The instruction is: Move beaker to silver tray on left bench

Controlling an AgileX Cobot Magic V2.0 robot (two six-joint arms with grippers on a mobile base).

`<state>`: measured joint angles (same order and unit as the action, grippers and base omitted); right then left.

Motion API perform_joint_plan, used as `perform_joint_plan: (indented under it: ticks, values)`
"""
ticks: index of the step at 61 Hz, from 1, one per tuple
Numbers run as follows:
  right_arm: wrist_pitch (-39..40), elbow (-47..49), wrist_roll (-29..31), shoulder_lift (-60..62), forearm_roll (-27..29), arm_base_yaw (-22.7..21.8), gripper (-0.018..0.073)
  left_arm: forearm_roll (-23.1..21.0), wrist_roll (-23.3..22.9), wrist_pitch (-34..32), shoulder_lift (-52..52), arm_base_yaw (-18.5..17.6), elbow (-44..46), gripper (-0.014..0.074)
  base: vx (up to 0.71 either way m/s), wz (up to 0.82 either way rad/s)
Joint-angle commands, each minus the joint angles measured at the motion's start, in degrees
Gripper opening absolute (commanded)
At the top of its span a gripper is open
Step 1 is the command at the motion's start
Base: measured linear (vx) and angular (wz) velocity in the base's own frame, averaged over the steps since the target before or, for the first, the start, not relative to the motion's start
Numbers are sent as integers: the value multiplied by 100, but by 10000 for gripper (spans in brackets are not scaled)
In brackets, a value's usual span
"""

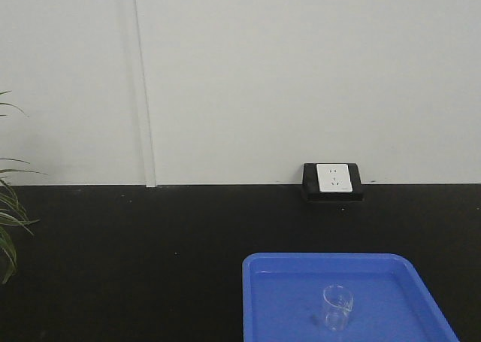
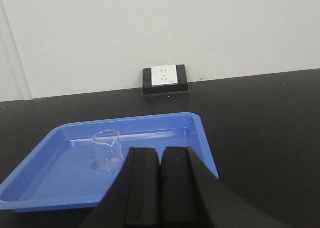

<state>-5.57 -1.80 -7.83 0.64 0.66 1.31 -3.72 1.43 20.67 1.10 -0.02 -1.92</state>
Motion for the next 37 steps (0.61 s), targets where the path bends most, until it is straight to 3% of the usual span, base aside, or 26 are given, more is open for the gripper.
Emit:
perform_joint_plan:
  ticks: [1, 37]
  values:
    - [464, -30, 27, 71, -21, -33, -11, -27, 1, -447, 49, -19, -117, 1, 0, 0]
    - [464, -30, 27, 71, -21, -33, -11, -27, 1, -447, 49, -19, -117, 1, 0, 0]
